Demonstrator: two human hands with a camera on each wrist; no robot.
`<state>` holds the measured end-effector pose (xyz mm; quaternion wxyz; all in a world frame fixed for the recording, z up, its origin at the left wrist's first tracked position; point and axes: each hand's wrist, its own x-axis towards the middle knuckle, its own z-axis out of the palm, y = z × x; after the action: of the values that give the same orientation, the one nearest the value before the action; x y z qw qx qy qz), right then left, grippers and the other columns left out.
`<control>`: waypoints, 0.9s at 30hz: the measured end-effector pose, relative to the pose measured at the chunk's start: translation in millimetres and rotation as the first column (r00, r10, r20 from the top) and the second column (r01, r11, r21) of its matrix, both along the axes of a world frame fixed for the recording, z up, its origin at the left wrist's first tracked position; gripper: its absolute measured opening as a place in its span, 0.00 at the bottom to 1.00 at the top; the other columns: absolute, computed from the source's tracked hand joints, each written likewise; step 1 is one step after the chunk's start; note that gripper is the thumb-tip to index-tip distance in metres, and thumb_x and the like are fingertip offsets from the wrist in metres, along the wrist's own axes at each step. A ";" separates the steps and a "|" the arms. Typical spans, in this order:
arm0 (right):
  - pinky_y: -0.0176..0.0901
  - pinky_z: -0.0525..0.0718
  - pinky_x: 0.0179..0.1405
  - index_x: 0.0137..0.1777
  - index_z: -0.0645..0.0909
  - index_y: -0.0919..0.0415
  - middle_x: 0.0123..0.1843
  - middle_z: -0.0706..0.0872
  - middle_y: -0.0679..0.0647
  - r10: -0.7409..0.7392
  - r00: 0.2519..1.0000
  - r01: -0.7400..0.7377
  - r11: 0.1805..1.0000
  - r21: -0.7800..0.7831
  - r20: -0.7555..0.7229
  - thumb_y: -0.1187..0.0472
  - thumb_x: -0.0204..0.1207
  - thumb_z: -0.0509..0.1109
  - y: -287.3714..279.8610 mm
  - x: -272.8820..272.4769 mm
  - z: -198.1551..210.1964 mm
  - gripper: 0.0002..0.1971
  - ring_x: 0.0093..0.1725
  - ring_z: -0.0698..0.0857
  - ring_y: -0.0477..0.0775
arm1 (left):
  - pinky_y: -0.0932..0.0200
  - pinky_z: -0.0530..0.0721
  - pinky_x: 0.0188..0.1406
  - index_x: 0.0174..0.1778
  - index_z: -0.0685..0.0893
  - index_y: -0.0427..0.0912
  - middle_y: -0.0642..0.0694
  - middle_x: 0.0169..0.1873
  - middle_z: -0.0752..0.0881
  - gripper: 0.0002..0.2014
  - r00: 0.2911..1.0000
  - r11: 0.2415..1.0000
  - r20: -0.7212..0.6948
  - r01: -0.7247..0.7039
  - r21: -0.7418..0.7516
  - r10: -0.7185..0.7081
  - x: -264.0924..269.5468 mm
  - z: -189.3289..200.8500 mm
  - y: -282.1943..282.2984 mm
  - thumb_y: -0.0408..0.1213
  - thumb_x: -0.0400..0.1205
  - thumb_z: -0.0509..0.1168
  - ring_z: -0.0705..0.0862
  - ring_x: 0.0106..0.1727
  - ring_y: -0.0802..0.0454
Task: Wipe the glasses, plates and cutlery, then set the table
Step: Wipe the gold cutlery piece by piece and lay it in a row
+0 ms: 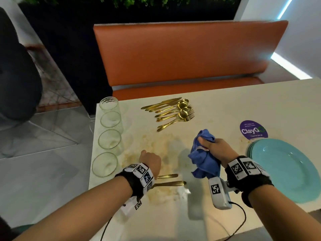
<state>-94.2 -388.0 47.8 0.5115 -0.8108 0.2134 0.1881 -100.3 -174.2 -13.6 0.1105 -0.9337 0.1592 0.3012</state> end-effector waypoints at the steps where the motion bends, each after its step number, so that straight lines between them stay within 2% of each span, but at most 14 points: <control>1: 0.52 0.81 0.55 0.41 0.81 0.61 0.49 0.87 0.64 0.004 1.000 -0.004 1.000 -0.009 0.000 0.49 0.76 0.68 1.1 -5.3 0.0 0.15 0.50 0.84 0.63 | 0.52 0.64 0.67 0.50 0.83 0.46 0.47 0.53 0.86 0.05 1.000 1.000 0.006 0.010 0.015 -0.010 -5.8 -2.4 2.7 0.39 0.80 0.65 0.82 0.58 0.47; 3: 0.53 0.81 0.55 0.42 0.81 0.62 0.49 0.87 0.64 0.009 1.000 -0.010 1.000 -0.026 -0.007 0.48 0.77 0.67 2.4 -17.0 0.1 0.16 0.50 0.84 0.63 | 0.53 0.65 0.67 0.54 0.83 0.44 0.46 0.55 0.85 0.08 1.000 0.999 0.009 0.028 0.026 -0.029 -13.5 -5.5 7.1 0.37 0.81 0.63 0.81 0.59 0.46; 6: 0.54 0.82 0.56 0.38 0.81 0.61 0.49 0.87 0.65 0.013 1.000 -0.013 1.000 -0.027 -0.018 0.48 0.77 0.67 2.4 -35.1 0.0 0.15 0.50 0.85 0.64 | 0.54 0.69 0.64 0.55 0.84 0.43 0.44 0.55 0.86 0.09 0.996 0.996 0.013 0.088 -0.011 -0.088 -17.7 -6.9 11.0 0.35 0.81 0.63 0.82 0.60 0.45; 8: 0.52 0.81 0.51 0.37 0.80 0.61 0.47 0.87 0.65 0.021 1.000 -0.023 0.998 -0.056 -0.022 0.49 0.78 0.67 1.5 -46.6 0.5 0.16 0.47 0.84 0.62 | 0.54 0.71 0.63 0.55 0.84 0.43 0.44 0.55 0.86 0.10 0.993 0.992 0.029 0.118 -0.053 -0.117 -17.6 -4.2 12.7 0.34 0.81 0.62 0.82 0.59 0.43; 11: 0.48 0.79 0.46 0.35 0.80 0.60 0.42 0.86 0.63 0.025 1.000 -0.025 0.996 -0.084 -0.005 0.49 0.78 0.66 -0.9 -60.4 2.3 0.16 0.43 0.83 0.60 | 0.55 0.71 0.62 0.57 0.85 0.43 0.44 0.55 0.86 0.11 0.997 0.989 0.056 0.057 -0.135 -0.050 -12.0 5.9 13.6 0.37 0.81 0.62 0.81 0.59 0.44; 13: 0.45 0.77 0.42 0.34 0.79 0.60 0.38 0.85 0.60 0.037 0.999 -0.036 0.996 -0.083 0.011 0.49 0.78 0.66 -1.8 -67.6 5.1 0.17 0.40 0.81 0.59 | 0.55 0.71 0.62 0.55 0.85 0.44 0.46 0.54 0.87 0.10 0.995 0.963 0.070 -0.045 -0.266 0.066 -4.9 18.4 10.7 0.40 0.81 0.64 0.81 0.59 0.45; 15: 0.44 0.75 0.38 0.33 0.79 0.61 0.35 0.83 0.59 0.068 0.998 -0.068 0.995 -0.078 0.005 0.49 0.79 0.65 0.6 -72.9 9.2 0.18 0.36 0.80 0.56 | 0.54 0.74 0.62 0.50 0.85 0.46 0.48 0.52 0.86 0.07 0.970 0.859 0.025 -0.204 -0.469 0.244 3.8 36.0 5.5 0.43 0.79 0.67 0.82 0.58 0.47; 17: 0.43 0.74 0.37 0.33 0.79 0.60 0.33 0.83 0.56 0.112 0.994 -0.112 0.991 -0.068 -0.009 0.48 0.79 0.63 7.6 -75.0 15.0 0.18 0.35 0.80 0.53 | 0.55 0.78 0.58 0.46 0.83 0.46 0.49 0.49 0.85 0.06 0.925 0.676 -0.091 -0.335 -0.656 0.370 10.1 54.4 -2.2 0.43 0.78 0.70 0.83 0.56 0.48; 19: 0.38 0.74 0.35 0.34 0.79 0.57 0.34 0.83 0.52 0.160 0.987 -0.161 0.985 -0.060 -0.022 0.47 0.81 0.60 20.4 -74.0 21.7 0.19 0.34 0.79 0.49 | 0.55 0.78 0.55 0.43 0.82 0.43 0.48 0.46 0.83 0.05 0.890 0.506 -0.204 -0.406 -0.761 0.407 9.9 70.2 -14.3 0.39 0.78 0.71 0.82 0.52 0.49; 21: 0.37 0.73 0.35 0.36 0.78 0.58 0.36 0.82 0.53 0.235 0.972 -0.236 0.966 -0.110 -0.027 0.46 0.82 0.57 35.3 -70.0 26.2 0.20 0.36 0.78 0.51 | 0.53 0.79 0.55 0.35 0.78 0.44 0.45 0.44 0.84 0.09 0.859 0.362 -0.287 -0.451 -0.816 0.423 6.5 80.0 -28.0 0.36 0.78 0.71 0.82 0.50 0.47; 23: 0.41 0.74 0.40 0.40 0.77 0.59 0.42 0.83 0.60 0.286 0.958 -0.284 0.946 -0.153 -0.012 0.46 0.82 0.58 47.4 -65.4 24.9 0.18 0.40 0.78 0.54 | 0.52 0.80 0.56 0.31 0.76 0.47 0.40 0.46 0.86 0.12 0.834 0.269 -0.311 -0.462 -0.845 0.456 3.9 84.1 -39.6 0.34 0.78 0.70 0.82 0.49 0.45; 25: 0.44 0.78 0.47 0.42 0.79 0.57 0.48 0.86 0.62 0.225 0.974 -0.221 0.970 -0.106 0.029 0.48 0.79 0.65 54.7 -61.8 19.4 0.12 0.43 0.81 0.55 | 0.56 0.79 0.51 0.32 0.77 0.46 0.42 0.45 0.84 0.11 0.809 0.200 -0.336 -0.475 -0.857 0.482 2.7 86.5 -46.5 0.32 0.79 0.68 0.79 0.47 0.48; 27: 0.49 0.81 0.47 0.40 0.81 0.59 0.45 0.87 0.62 0.057 0.996 -0.059 0.998 0.034 0.068 0.54 0.74 0.72 57.4 -61.2 15.2 0.09 0.42 0.83 0.57 | 0.60 0.78 0.43 0.32 0.77 0.47 0.45 0.43 0.82 0.12 0.778 0.113 -0.405 -0.513 -0.851 0.481 3.2 88.3 -50.0 0.32 0.80 0.68 0.78 0.46 0.51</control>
<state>-155.4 -330.6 63.1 0.5270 -0.8133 0.1690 0.1794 -97.1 -224.1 74.7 -0.5585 -0.8090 -0.0172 0.1827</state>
